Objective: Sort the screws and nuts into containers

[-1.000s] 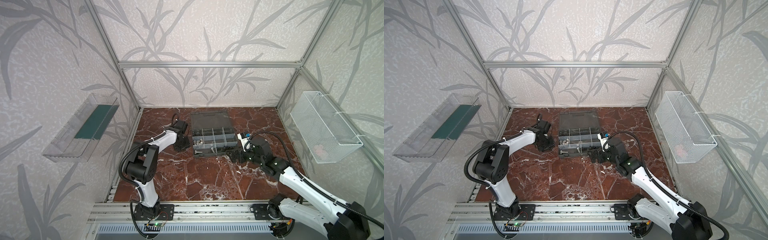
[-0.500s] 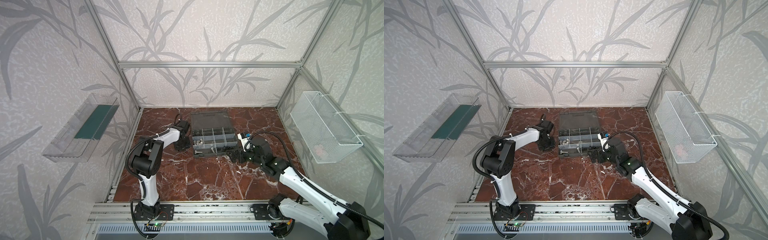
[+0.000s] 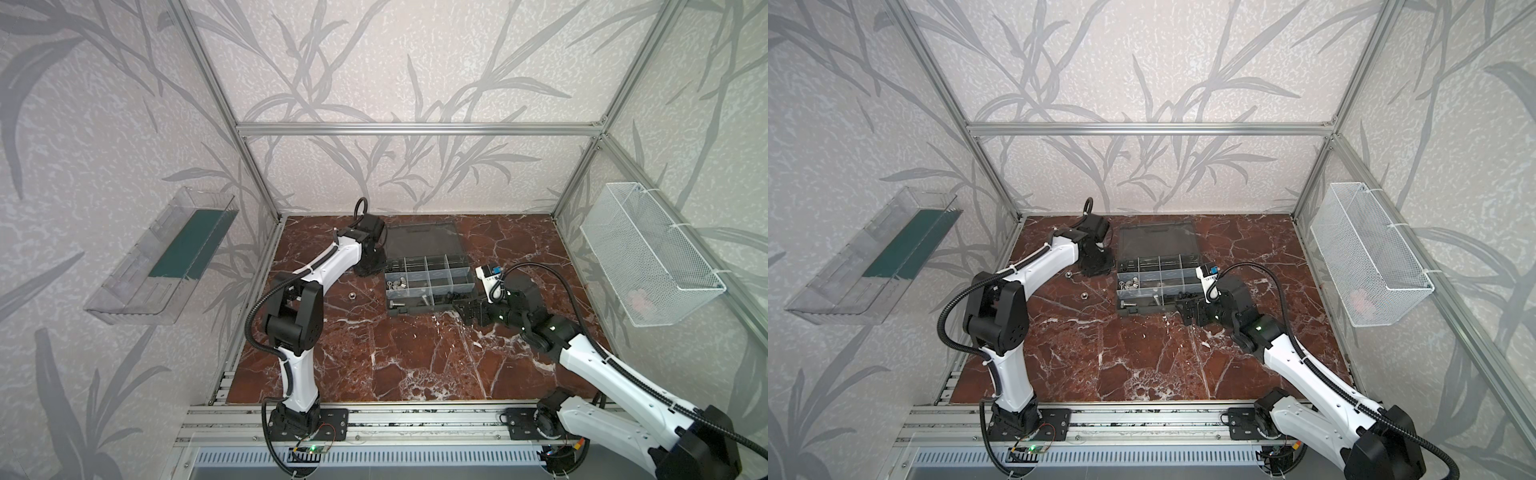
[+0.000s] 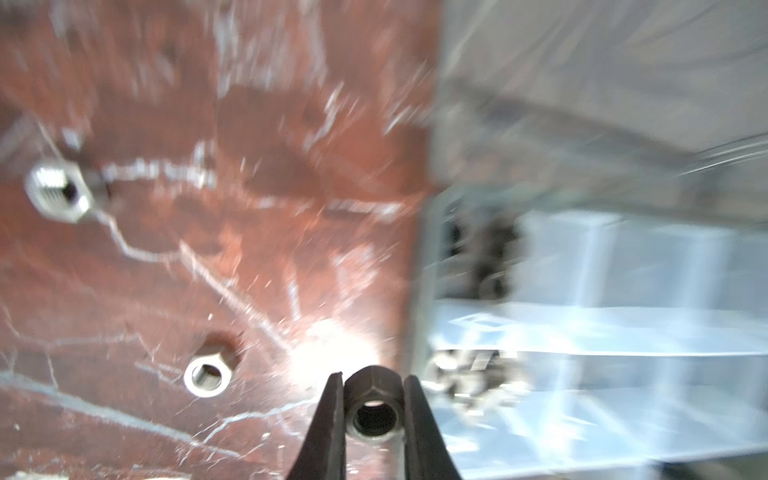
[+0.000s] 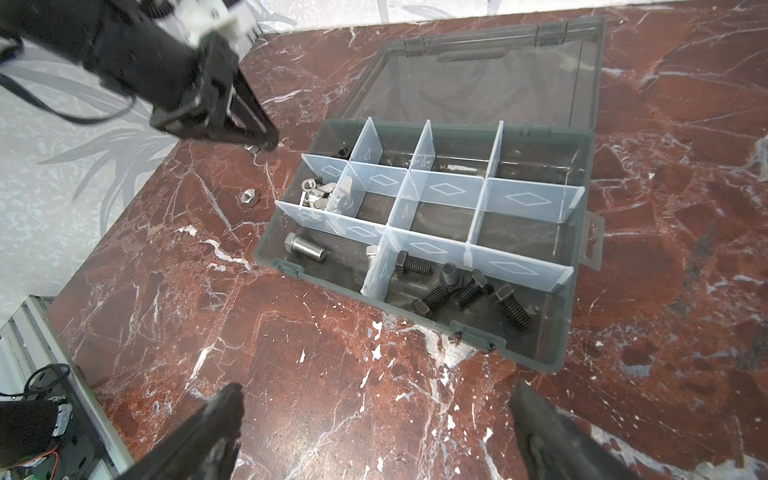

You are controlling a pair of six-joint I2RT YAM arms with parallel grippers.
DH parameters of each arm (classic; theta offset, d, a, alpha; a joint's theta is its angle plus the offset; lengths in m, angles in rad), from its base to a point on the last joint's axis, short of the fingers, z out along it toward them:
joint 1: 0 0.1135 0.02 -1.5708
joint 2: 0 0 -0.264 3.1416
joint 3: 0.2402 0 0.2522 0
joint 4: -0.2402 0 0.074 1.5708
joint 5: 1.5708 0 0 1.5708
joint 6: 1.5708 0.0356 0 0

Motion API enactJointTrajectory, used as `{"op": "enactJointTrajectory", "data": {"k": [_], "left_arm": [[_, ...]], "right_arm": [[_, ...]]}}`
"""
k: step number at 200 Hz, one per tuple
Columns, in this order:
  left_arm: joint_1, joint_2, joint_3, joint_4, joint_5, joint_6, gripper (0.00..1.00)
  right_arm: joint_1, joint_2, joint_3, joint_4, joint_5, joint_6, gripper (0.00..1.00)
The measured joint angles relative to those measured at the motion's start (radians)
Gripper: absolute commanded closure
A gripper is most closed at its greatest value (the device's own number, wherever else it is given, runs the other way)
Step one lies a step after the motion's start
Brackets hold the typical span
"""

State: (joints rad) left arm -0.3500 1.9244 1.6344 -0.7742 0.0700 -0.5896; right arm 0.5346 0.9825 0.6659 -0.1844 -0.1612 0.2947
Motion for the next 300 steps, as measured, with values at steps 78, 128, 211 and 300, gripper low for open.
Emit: {"op": "enactJointTrajectory", "data": {"k": [78,128,211,300], "left_arm": [[-0.056,0.212,0.249,-0.040,0.034,0.008,0.81],[-0.060,0.230,0.209,-0.051,0.044,0.004,0.49],[0.019,-0.138,-0.096,-0.107,-0.094,0.021,0.38],[0.102,-0.035,-0.311,-0.024,-0.092,0.024,0.47]], "right_arm": [[-0.005,-0.035,-0.001,-0.010,0.022,-0.009,0.01],[-0.006,-0.037,-0.002,-0.011,0.021,-0.012,0.01],[-0.008,-0.018,-0.009,0.000,0.005,-0.011,0.01],[-0.009,-0.001,-0.009,0.001,-0.008,-0.011,0.01]]}}
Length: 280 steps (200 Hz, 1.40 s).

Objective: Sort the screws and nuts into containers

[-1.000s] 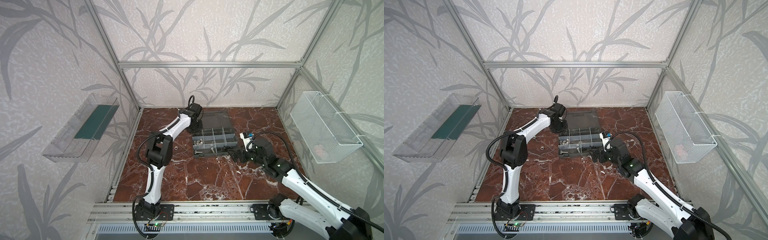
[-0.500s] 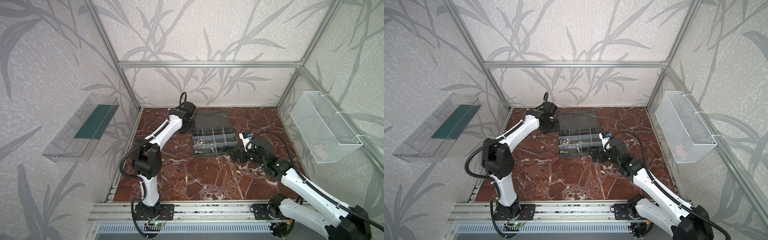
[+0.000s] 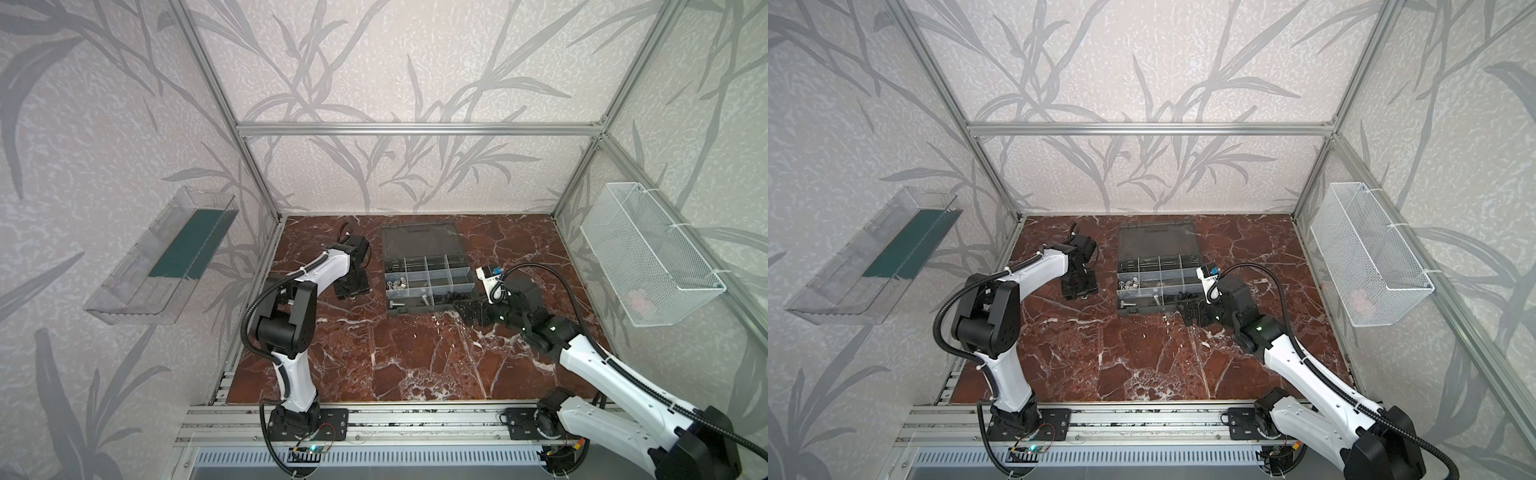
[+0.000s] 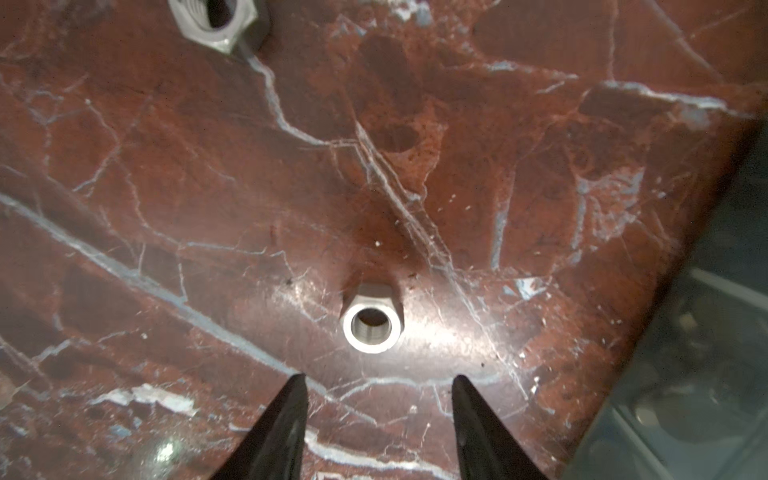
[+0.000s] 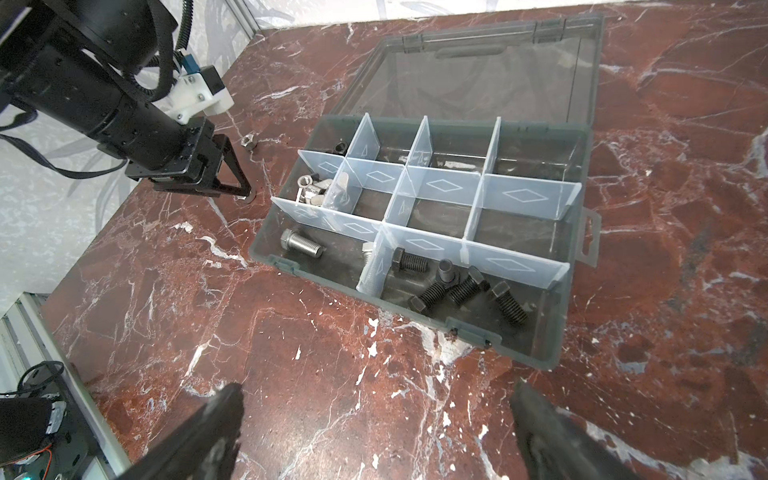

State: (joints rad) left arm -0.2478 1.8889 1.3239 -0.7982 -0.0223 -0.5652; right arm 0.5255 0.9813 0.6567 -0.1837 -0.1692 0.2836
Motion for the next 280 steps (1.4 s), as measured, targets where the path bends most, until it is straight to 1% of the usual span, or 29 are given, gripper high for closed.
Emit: {"op": "enactJointTrajectory", "data": {"k": [71,89,119,144,193,220,256,280], "left_arm": [[0.028,0.068,0.000,0.059,0.000,0.018,0.55],[0.028,0.071,0.001,0.069,0.003,0.023,0.60],[0.029,0.071,0.000,0.076,0.011,0.026,0.72],[0.027,0.065,-0.009,0.085,0.018,0.023,0.77],[0.023,0.051,-0.008,0.073,0.048,0.023,0.78],[0.003,0.051,0.091,0.026,0.080,0.023,0.77],[-0.070,0.061,0.346,-0.006,0.097,0.023,0.78],[-0.132,0.122,0.507,-0.014,0.108,0.023,0.78]], "right_arm": [[0.000,0.000,0.000,0.000,0.000,0.000,0.01],[0.000,0.000,0.000,0.000,0.000,0.000,0.01],[0.000,0.000,0.000,0.000,0.000,0.000,0.01],[0.000,0.000,0.000,0.000,0.001,0.000,0.01],[0.000,0.000,0.000,0.000,0.000,0.000,0.01],[0.000,0.000,0.000,0.000,0.000,0.000,0.01],[0.000,0.000,0.000,0.000,0.003,0.000,0.01],[0.000,0.000,0.000,0.000,0.004,0.000,0.01]]}}
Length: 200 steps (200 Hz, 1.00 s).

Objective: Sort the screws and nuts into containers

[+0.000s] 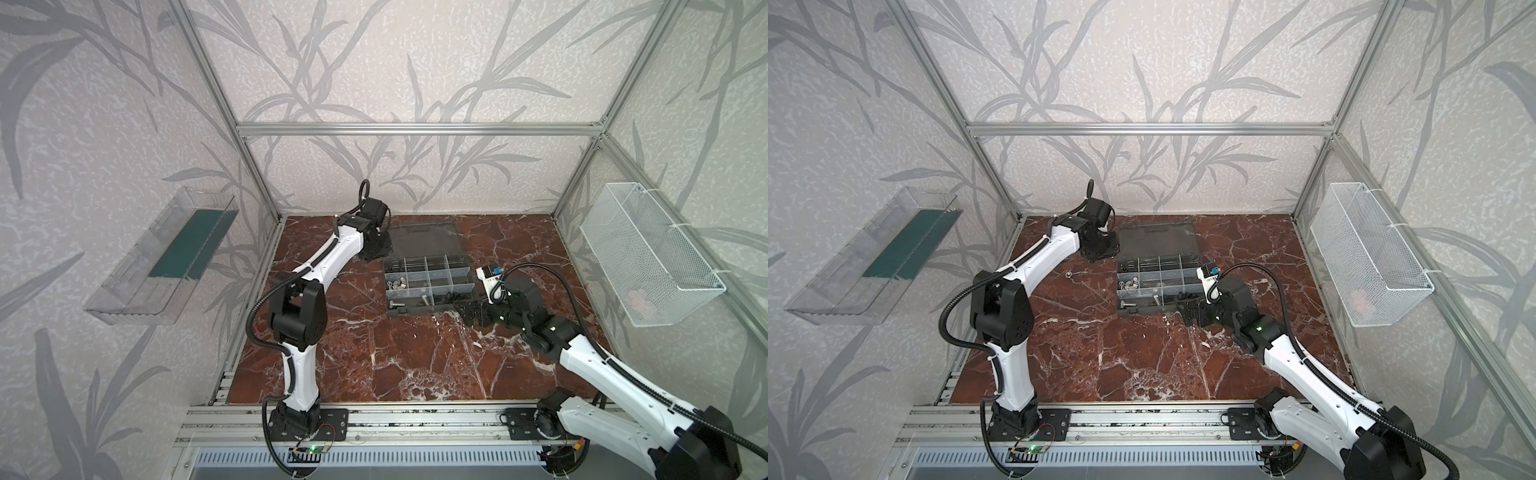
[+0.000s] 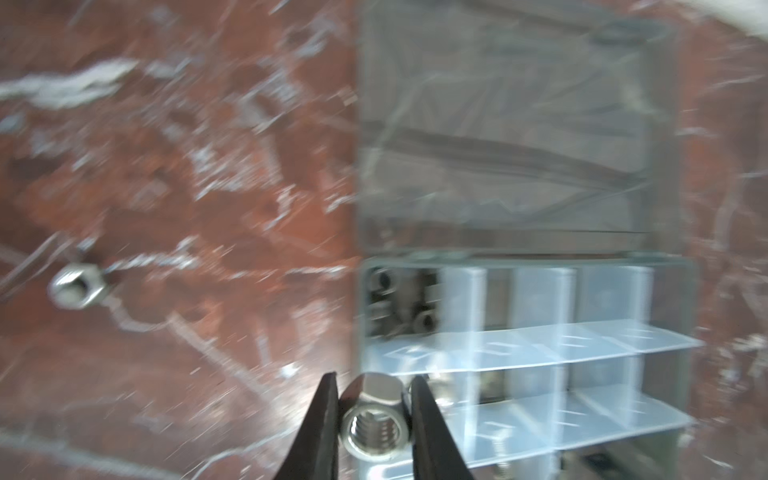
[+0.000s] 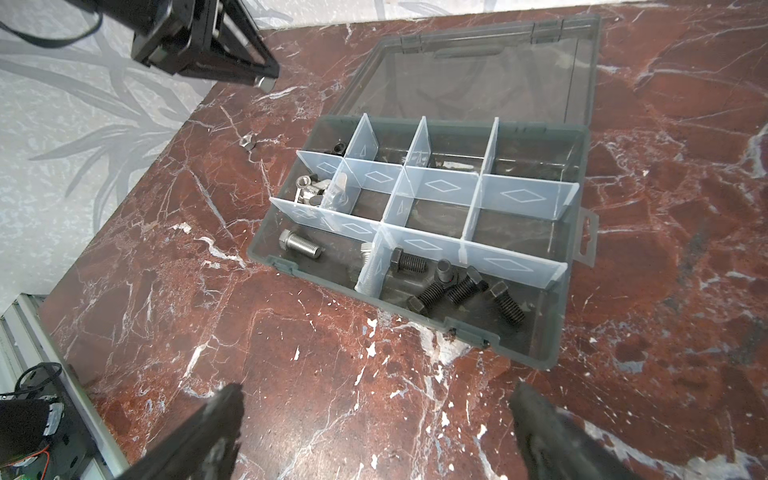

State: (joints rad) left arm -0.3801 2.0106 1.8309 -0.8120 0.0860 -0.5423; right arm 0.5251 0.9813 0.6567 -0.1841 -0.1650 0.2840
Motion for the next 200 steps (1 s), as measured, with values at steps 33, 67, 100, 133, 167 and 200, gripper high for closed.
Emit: {"op": "enactJointTrajectory", "data": {"k": [33,67,100,133,167,200], "left_arm": [[-0.064,0.148,0.149,-0.016,0.023,-0.009,0.77],[-0.097,0.267,0.198,-0.025,0.055,-0.019,0.77],[-0.107,0.273,0.214,-0.024,0.071,-0.025,0.66],[-0.109,0.273,0.214,-0.031,0.072,-0.017,0.50],[-0.109,0.270,0.214,-0.047,0.061,-0.006,0.44],[-0.077,0.202,0.187,-0.074,0.008,0.002,0.42]], "right_arm": [[0.000,-0.001,0.000,-0.002,0.007,0.000,0.01],[0.000,-0.008,0.000,-0.008,0.010,-0.001,0.01],[-0.001,-0.010,0.000,-0.008,0.015,-0.001,0.01],[-0.002,-0.010,0.000,-0.008,0.015,-0.001,0.01],[-0.002,-0.010,0.000,-0.008,0.015,-0.001,0.01],[-0.002,-0.010,0.000,-0.007,0.014,-0.001,0.01]]}}
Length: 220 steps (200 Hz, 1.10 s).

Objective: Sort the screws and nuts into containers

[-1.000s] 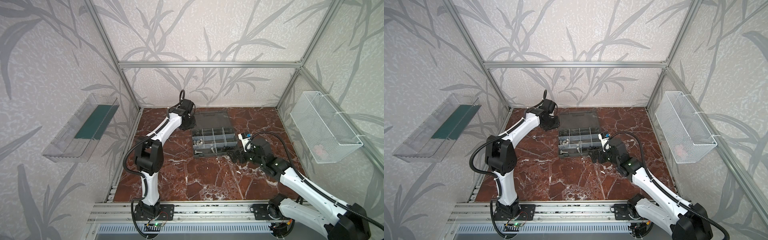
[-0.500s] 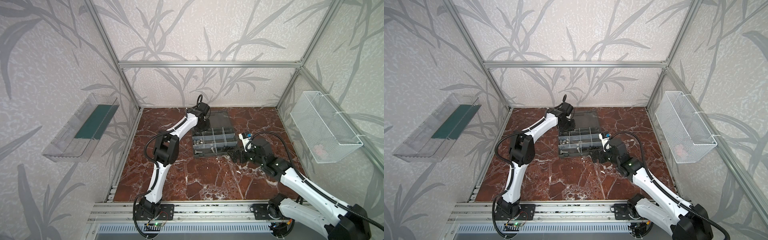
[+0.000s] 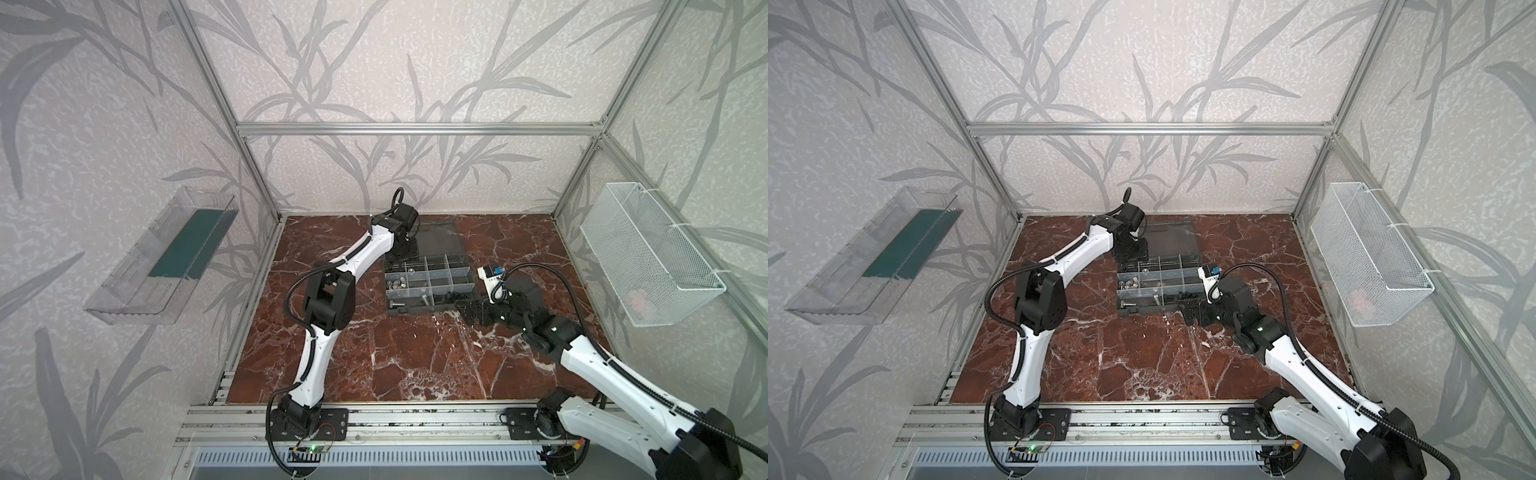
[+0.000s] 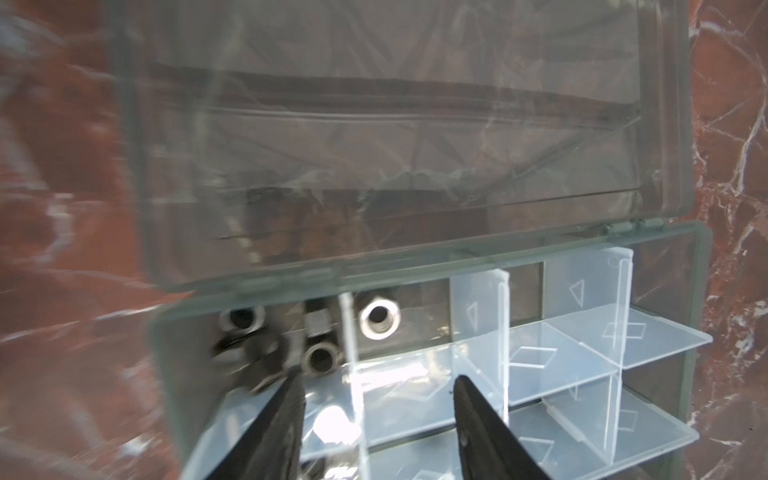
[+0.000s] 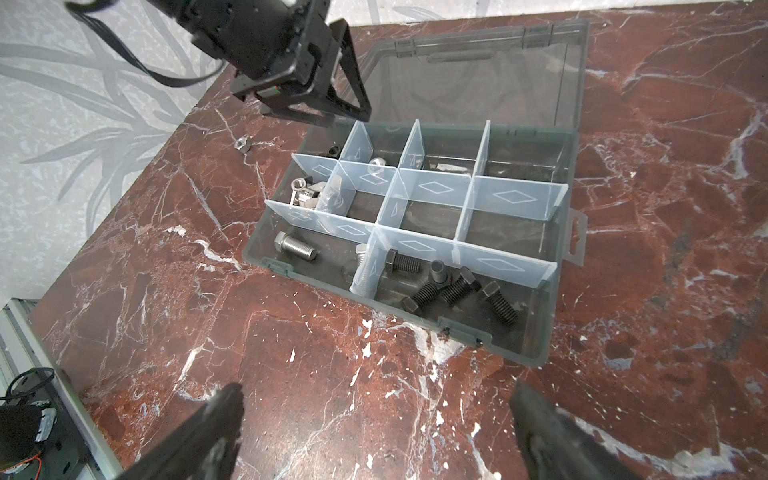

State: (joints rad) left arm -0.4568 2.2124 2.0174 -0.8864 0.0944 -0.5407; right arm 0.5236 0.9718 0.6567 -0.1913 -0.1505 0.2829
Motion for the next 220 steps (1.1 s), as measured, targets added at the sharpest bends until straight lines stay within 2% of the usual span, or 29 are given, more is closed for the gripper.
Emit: {"op": "enactJointTrajectory", "data": {"k": [21,42,59,75,152,189,220], "left_arm": [[0.084,-0.114,-0.084,-0.012,-0.033,0.009,0.41],[0.226,-0.217,-0.187,-0.011,-0.072,0.023,0.41],[0.335,-0.242,-0.257,-0.011,-0.102,0.028,0.40],[0.387,-0.226,-0.313,-0.011,-0.117,0.030,0.40],[0.394,-0.064,-0.335,0.002,-0.115,0.037,0.42],[0.417,-0.043,-0.334,0.014,-0.111,0.043,0.47],[0.434,-0.032,-0.333,0.040,-0.100,0.051,0.55]], "right_arm": [[0.000,0.000,0.000,0.000,0.000,0.000,0.01],[0.000,0.001,0.000,0.004,-0.001,0.000,0.01],[0.000,0.006,0.000,0.010,-0.008,0.000,0.01],[0.000,0.016,0.000,0.013,-0.014,0.000,0.01],[0.000,0.024,0.000,0.015,-0.019,0.000,0.01],[0.000,0.024,0.000,0.015,-0.019,0.000,0.01],[0.000,0.032,0.000,0.015,-0.019,0.000,0.01]]}}
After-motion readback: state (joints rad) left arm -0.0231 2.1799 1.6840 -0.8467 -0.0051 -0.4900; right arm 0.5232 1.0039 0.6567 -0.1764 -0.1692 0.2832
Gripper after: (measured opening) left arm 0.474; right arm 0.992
